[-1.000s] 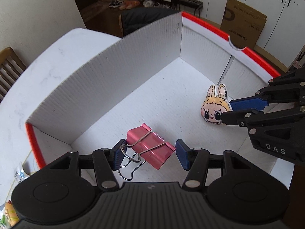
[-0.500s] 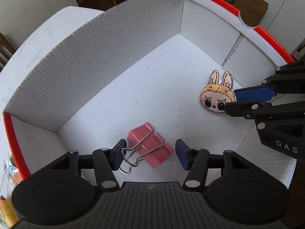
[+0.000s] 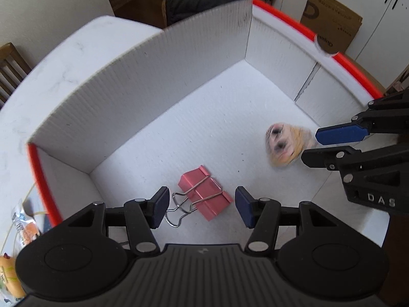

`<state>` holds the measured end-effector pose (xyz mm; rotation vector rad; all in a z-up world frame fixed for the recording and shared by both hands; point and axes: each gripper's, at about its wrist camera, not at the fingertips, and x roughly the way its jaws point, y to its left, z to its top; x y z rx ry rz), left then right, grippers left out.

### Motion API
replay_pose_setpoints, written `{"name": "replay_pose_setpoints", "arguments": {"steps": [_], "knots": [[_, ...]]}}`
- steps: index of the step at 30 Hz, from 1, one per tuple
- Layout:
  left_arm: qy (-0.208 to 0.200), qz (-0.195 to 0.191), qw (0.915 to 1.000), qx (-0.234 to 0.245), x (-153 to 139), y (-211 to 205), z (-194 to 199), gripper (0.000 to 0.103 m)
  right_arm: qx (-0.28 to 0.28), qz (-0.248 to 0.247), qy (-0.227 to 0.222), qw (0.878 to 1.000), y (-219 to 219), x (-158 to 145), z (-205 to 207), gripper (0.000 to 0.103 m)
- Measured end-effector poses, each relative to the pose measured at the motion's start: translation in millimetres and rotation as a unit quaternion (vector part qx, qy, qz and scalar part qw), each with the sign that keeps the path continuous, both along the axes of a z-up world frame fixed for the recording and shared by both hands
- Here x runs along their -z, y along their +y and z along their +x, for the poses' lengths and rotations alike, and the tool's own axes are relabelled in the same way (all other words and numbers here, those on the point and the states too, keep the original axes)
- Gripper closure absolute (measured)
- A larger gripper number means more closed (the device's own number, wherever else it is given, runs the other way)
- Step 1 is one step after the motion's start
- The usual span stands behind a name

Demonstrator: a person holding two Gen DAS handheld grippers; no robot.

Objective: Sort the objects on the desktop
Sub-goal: 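Open both tools to drop the clip and keychain into the box, then withdraw both tools from the box back toward the table items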

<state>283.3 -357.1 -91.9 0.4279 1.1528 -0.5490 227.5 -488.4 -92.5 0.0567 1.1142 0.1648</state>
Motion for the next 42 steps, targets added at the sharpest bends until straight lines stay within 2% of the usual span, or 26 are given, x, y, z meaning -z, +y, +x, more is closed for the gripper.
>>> {"name": "replay_pose_setpoints", "arguments": {"steps": [9,16,22,26,30,37,39,42], "knots": [[-0.051,-0.056,0.9967,-0.03,-38.3,17.0,-33.4,0.048,-0.006,0.011,-0.048,0.999,-2.9,-30.0,-20.6,0.064],[-0.087,-0.086,0.9912,-0.05,-61.2,32.1,-67.3,0.047,-0.009,0.021,-0.093,0.995,-0.4,-51.9,-38.9,0.046],[-0.11,-0.101,0.9862,-0.071,-70.4,49.9,-92.0,0.045,-0.026,0.01,-0.118,0.993,9.9,-58.9,-52.5,0.038],[-0.123,-0.105,0.9828,-0.089,-73.9,63.0,-106.4,0.043,-0.036,0.006,-0.13,0.991,17.5,-60.6,-58.2,0.038],[-0.126,-0.111,0.9794,-0.111,-78.2,77.3,-119.1,0.037,-0.041,0.01,-0.139,0.989,24.7,-62.9,-64.6,0.037],[-0.135,-0.124,0.9724,-0.144,-86.3,101.7,-140.4,0.03,-0.057,0.028,-0.155,0.986,45.4,-67.4,-78.2,0.03],[-0.138,-0.13,0.97,-0.152,-88.7,112.8,-145.6,0.022,-0.063,0.028,-0.158,0.985,54.1,-67.6,-82.6,0.027],[-0.151,-0.133,0.965,-0.168,-93.6,129.2,-154.5,0.018,-0.076,0.035,-0.158,0.984,66.2,-68.2,-85.3,0.024]]}}
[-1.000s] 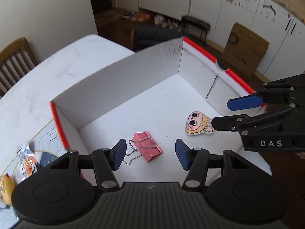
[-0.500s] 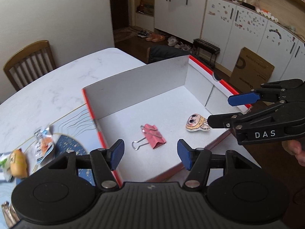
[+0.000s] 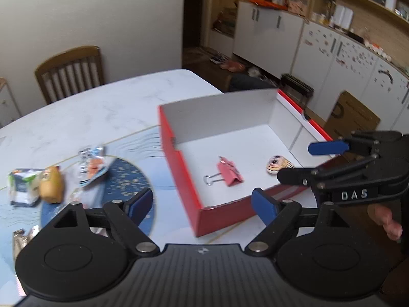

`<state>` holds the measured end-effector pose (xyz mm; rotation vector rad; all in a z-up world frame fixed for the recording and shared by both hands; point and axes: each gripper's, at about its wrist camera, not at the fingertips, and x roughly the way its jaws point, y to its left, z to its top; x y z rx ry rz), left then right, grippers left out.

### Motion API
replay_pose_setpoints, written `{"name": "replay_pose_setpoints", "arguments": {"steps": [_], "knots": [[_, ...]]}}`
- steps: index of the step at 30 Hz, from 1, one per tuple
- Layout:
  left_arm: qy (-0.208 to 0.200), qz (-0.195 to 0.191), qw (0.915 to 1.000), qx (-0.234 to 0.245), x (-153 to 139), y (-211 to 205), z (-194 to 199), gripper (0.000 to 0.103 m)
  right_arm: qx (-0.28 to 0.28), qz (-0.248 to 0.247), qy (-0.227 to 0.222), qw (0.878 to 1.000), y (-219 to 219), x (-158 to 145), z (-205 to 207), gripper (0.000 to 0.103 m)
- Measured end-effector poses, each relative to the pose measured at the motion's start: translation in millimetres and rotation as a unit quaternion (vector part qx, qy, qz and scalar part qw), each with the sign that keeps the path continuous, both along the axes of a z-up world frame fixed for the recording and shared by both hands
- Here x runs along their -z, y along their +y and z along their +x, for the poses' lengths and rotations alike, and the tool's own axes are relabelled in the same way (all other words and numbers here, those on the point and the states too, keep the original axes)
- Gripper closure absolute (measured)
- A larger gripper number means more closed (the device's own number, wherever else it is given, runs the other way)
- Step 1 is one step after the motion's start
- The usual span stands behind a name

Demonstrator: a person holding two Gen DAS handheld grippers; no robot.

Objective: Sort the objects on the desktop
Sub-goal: 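Withdraw both tools from the box back toward the table items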

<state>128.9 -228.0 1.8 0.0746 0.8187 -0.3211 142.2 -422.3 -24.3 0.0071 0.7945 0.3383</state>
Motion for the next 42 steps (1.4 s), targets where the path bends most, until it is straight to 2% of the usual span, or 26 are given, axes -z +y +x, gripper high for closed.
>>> {"name": "replay_pose_setpoints", "arguments": {"steps": [4,6,8,18,32,39,42], "knots": [[-0.013,-0.005,0.9997,-0.022,-6.3,23.7,-9.4,0.014,-0.016,0.006,-0.005,1.0,18.1,-2.9,-2.3,0.019],[-0.018,-0.006,0.9993,-0.033,-7.2,36.7,-13.8,0.004,-0.024,0.006,-0.013,1.0,27.6,-4.9,-4.2,0.016],[-0.024,-0.007,0.9988,-0.042,-6.9,50.4,-17.6,0.001,-0.032,0.002,-0.023,0.999,38.4,-6.9,-6.2,0.013],[-0.034,-0.027,0.9967,-0.069,4.2,125.6,-30.3,0.0,-0.026,-0.009,-0.04,0.999,96.6,-7.3,-8.1,0.004],[-0.038,0.0,0.9961,-0.08,41.3,233.5,-51.9,0.0,-0.017,-0.023,-0.031,0.999,193.9,10.9,-2.6,0.004],[-0.022,0.019,0.9957,-0.088,64.7,271.2,-59.9,0.0,-0.014,-0.043,-0.028,0.999,235.3,24.3,0.5,0.004],[-0.019,0.012,0.9955,-0.092,74.5,286.5,-64.9,0.0,-0.009,-0.05,-0.025,0.998,247.7,30.2,3.9,0.005]]}}
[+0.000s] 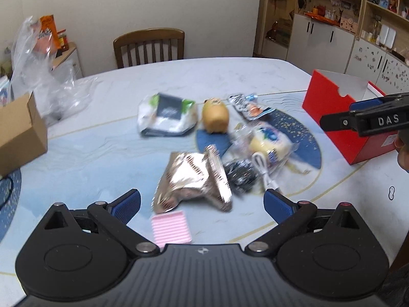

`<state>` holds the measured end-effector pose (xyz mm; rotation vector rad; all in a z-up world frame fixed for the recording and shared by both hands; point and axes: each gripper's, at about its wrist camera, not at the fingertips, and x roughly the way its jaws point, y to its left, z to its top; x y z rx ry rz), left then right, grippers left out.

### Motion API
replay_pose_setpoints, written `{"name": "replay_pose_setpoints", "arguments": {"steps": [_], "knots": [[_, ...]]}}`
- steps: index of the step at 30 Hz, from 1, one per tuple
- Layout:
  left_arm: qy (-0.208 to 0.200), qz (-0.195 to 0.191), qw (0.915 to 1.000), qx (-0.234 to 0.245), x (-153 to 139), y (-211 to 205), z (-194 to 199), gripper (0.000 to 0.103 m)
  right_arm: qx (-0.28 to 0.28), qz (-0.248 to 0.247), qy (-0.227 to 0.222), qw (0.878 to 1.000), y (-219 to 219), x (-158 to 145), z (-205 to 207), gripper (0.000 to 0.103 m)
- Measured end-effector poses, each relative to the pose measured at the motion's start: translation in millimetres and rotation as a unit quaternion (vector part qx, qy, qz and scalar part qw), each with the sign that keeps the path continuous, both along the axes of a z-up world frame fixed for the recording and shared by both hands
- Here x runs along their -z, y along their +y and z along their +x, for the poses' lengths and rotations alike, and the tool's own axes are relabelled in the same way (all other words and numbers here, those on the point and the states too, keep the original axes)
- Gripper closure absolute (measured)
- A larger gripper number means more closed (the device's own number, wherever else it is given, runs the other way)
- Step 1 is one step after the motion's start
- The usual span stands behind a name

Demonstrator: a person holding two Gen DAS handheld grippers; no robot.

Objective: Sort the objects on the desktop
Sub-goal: 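Withdraw both tools from the box back toward the table items, then grasp the pink sticky-note pad with the left tool while the right tool grasps the bagged bun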

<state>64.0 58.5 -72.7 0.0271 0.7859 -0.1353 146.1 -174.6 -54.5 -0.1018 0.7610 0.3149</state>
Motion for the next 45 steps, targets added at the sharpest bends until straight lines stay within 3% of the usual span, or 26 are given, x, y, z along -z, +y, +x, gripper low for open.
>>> {"name": "replay_pose_setpoints", "arguments": {"steps": [5,24,33,40,45], "knots": [[-0.003,0.025,0.9997,0.001,13.1,13.8,-5.3,0.0,0.007,-0.007,0.004,1.0,15.3,9.5,9.7,0.006],[0.031,0.024,0.9984,0.041,61.2,29.4,17.6,0.001,0.015,-0.021,0.048,0.999,47.9,47.6,53.0,0.015],[0.039,0.023,0.9974,0.056,67.9,32.2,23.5,0.011,0.003,-0.019,0.059,0.998,58.0,54.4,58.7,0.016],[0.031,0.022,0.9971,0.065,67.8,33.1,22.2,0.014,-0.003,-0.023,0.077,0.997,64.8,64.1,64.2,0.025],[0.024,0.02,0.9967,0.074,65.8,32.7,22.0,0.029,0.002,-0.011,0.092,0.996,62.6,66.9,67.6,0.032]]}}
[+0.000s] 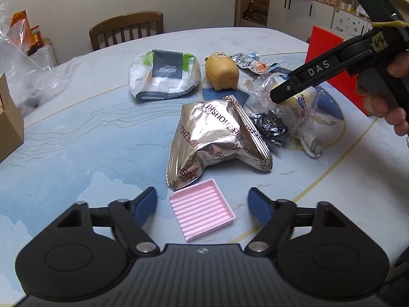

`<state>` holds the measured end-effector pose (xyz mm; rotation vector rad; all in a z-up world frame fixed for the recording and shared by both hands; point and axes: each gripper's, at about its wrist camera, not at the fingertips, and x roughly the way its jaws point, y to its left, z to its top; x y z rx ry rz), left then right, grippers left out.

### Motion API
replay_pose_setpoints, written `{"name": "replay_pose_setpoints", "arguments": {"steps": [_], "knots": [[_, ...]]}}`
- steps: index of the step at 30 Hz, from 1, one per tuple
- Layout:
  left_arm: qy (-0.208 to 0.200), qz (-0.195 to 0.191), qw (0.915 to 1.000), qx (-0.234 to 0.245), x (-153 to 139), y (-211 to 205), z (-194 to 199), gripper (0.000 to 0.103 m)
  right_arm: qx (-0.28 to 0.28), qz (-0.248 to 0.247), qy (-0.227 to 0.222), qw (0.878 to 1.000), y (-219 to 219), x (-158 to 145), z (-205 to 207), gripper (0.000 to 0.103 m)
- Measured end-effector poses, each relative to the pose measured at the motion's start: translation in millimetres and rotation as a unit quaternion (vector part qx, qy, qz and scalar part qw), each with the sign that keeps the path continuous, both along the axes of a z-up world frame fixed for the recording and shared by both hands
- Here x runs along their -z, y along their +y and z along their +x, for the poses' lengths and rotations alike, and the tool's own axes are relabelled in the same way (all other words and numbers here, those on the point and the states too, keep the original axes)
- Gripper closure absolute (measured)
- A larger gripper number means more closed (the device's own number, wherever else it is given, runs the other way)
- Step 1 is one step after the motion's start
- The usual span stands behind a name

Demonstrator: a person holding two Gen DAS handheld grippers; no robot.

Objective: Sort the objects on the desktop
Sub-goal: 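Grasp the pink sticky-note pad with the left tool while the right tool grasps the bagged bun, then carry the sticky-note pad and bagged bun with both tools over the shoebox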

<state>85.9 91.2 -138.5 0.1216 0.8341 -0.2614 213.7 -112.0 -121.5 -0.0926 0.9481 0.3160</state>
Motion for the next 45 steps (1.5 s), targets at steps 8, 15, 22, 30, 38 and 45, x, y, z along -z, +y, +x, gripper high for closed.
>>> {"name": "replay_pose_setpoints", "arguments": {"steps": [8,15,22,30,38,45], "knots": [[0.0,-0.009,0.9999,0.007,-1.1,5.1,-4.0,0.034,-0.01,0.002,0.004,1.0,3.4,-0.5,-0.8,0.046],[-0.007,-0.003,1.0,0.004,-1.3,6.0,-4.2,0.052,-0.002,0.01,0.004,1.0,-2.9,-5.3,-2.8,0.05],[-0.004,-0.004,1.0,-0.002,-2.8,7.7,-2.0,0.06,0.009,0.018,-0.003,1.0,-12.2,-15.8,-12.1,0.05],[-0.003,-0.017,0.9998,-0.002,-5.3,10.3,-5.7,0.061,0.03,0.03,-0.008,0.999,-24.7,-29.2,-31.0,0.051],[-0.004,-0.031,0.9995,-0.001,-11.5,11.3,-11.3,0.061,0.048,0.031,-0.012,0.998,-38.6,-40.3,-53.8,0.051],[-0.011,-0.037,0.9992,0.001,-23.3,-0.2,-15.4,0.061,0.052,0.023,-0.012,0.998,-52.2,-48.2,-69.8,0.051]]}}
